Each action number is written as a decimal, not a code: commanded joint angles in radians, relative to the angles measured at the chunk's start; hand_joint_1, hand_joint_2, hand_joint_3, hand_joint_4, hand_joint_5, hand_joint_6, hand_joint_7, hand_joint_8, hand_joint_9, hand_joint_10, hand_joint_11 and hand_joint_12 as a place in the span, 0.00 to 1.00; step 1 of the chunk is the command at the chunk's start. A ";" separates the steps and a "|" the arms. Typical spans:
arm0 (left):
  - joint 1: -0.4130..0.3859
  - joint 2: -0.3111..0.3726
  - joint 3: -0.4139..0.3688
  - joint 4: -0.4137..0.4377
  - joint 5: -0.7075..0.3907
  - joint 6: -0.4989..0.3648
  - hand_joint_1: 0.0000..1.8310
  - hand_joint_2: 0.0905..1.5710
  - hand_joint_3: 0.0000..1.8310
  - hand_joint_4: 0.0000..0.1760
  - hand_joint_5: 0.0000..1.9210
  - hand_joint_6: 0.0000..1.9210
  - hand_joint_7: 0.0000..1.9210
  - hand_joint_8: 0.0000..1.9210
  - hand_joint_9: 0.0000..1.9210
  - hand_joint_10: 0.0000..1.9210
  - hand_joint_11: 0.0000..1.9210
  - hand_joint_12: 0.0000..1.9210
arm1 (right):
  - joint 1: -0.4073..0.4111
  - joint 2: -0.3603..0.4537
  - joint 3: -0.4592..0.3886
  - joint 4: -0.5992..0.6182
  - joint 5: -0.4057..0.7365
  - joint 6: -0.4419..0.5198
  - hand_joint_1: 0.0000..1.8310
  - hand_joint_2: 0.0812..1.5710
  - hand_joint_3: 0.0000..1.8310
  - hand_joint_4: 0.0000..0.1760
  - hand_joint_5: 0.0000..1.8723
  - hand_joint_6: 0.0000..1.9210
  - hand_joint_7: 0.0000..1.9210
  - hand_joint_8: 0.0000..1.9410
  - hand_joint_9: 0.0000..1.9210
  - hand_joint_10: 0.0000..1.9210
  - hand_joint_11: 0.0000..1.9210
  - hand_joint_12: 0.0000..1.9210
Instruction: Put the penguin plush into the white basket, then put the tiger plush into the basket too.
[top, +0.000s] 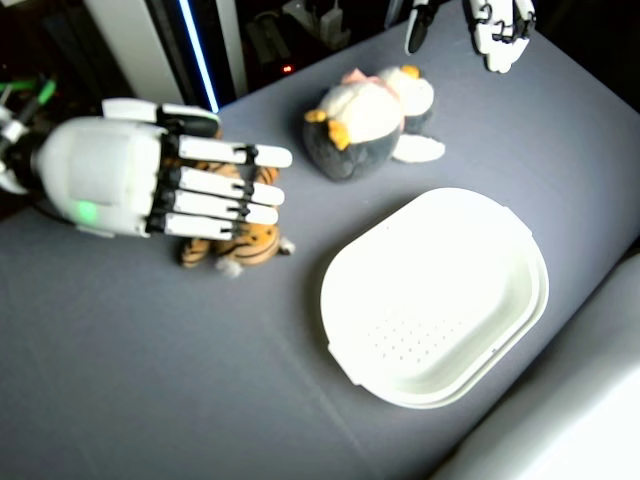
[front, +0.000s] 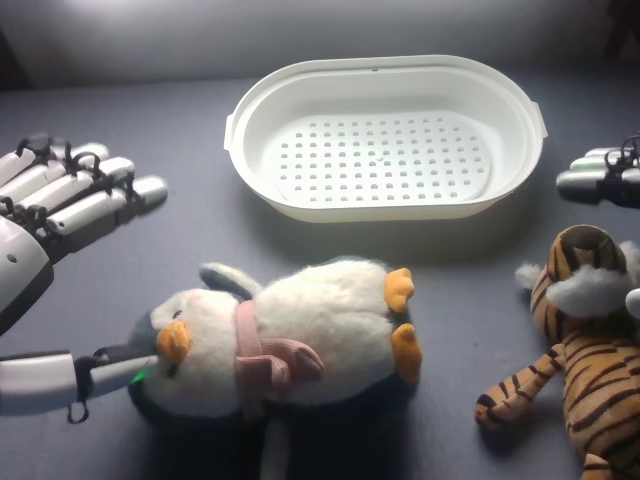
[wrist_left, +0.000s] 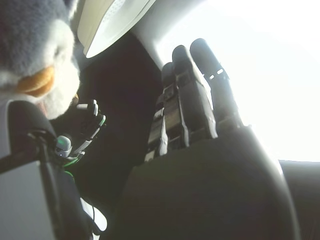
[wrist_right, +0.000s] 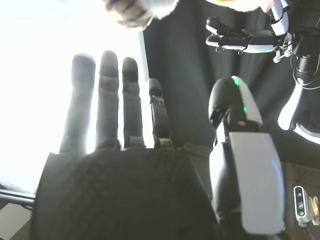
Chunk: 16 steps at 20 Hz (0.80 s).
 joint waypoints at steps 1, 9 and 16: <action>-0.004 0.005 0.002 0.006 -0.125 -0.005 0.29 0.59 0.01 0.47 0.19 0.01 0.11 0.00 0.05 0.01 0.01 0.00 | 0.002 0.002 0.005 0.030 0.122 0.006 0.30 0.75 0.00 0.25 0.22 0.00 0.16 0.00 0.14 0.00 0.05 0.20; -0.023 0.000 0.028 0.066 -0.034 -0.073 0.32 0.49 0.00 0.94 0.14 0.00 0.10 0.00 0.10 0.00 0.00 0.29 | 0.002 -0.002 0.009 0.027 0.122 0.006 0.29 0.76 0.00 0.22 0.23 0.00 0.17 0.00 0.13 0.00 0.01 0.24; -0.163 -0.081 0.085 0.185 0.262 -0.038 0.37 0.44 0.00 1.00 0.08 0.00 0.04 0.00 0.04 0.00 0.00 0.32 | 0.002 -0.006 0.011 0.025 0.122 0.006 0.28 0.76 0.00 0.28 0.22 0.00 0.17 0.00 0.15 0.00 0.04 0.26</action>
